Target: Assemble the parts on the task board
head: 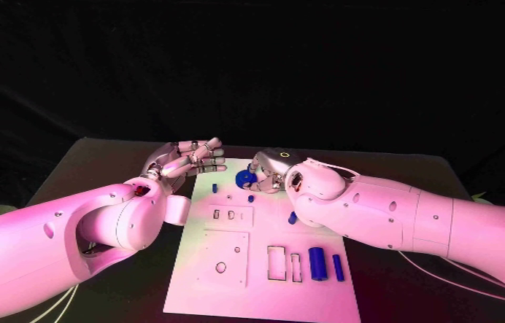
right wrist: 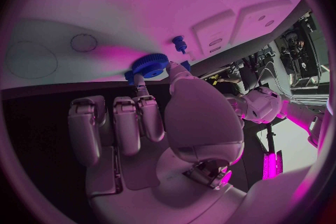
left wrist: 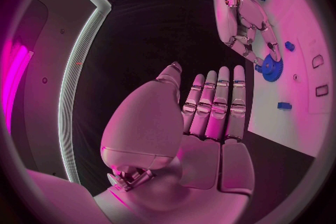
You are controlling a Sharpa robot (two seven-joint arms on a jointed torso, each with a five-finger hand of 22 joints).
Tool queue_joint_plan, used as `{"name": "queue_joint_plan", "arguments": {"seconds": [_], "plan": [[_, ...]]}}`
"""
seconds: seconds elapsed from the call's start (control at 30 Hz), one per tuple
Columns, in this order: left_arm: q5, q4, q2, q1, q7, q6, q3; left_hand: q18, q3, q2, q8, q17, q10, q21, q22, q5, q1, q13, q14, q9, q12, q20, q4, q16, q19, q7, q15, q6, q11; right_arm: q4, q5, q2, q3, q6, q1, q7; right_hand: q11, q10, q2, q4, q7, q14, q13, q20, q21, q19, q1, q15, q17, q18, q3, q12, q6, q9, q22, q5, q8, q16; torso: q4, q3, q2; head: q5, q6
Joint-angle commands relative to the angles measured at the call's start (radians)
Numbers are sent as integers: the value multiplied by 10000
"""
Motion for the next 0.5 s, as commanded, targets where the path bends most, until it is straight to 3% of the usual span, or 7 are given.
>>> {"name": "queue_joint_plan", "arguments": {"seconds": [0.03,0.3,0.43,0.5], "plan": [[5,16,13,11,42,147,7,94,-41,-29,-65,8,-3,58,14,-46,105,-14,-63,-11,-34,7,-28,-33,-43,24,10,43,55,106,-101,-95,-4,1,-19,-208,-102,187,-46,9,13,1062,1594,-31,63,830,-85,-64,2634,-148,-6,45,44,-11,2406,67,-14,37,0,5,2,-8,3],[5,8,-7,10,45,146,7,94,-42,-25,-71,9,-6,59,14,-45,106,-15,-65,-11,-42,9,-28,-40,-51,27,12,42,58,696,-158,-601,4,-582,-33,-237,-115,198,-125,-32,0,1062,1605,-44,92,861,9,-76,2634,-159,15,56,84,-16,2442,132,-41,37,-4,9,-1,-5,24],[5,-8,-23,10,44,154,7,94,-42,-25,-71,9,-6,59,14,-45,106,-15,-65,-11,-42,9,-28,-40,-51,27,12,42,58,1328,17,-1234,57,-1256,-5,0,-130,213,-159,-86,-14,1061,1615,-61,100,870,243,-92,2632,-162,122,66,137,-26,2453,228,-87,36,-28,10,-15,-19,46],[5,-32,-25,10,45,178,6,94,-42,-25,-71,9,-6,59,14,-45,106,-15,-65,-11,-42,9,-28,-40,-51,27,12,42,58,1781,486,-1829,98,-1453,74,336,-141,217,-207,-180,-19,1053,1614,-73,69,840,526,-103,2599,-151,217,64,187,-35,2420,130,-127,22,-34,6,-21,-37,69]]}}
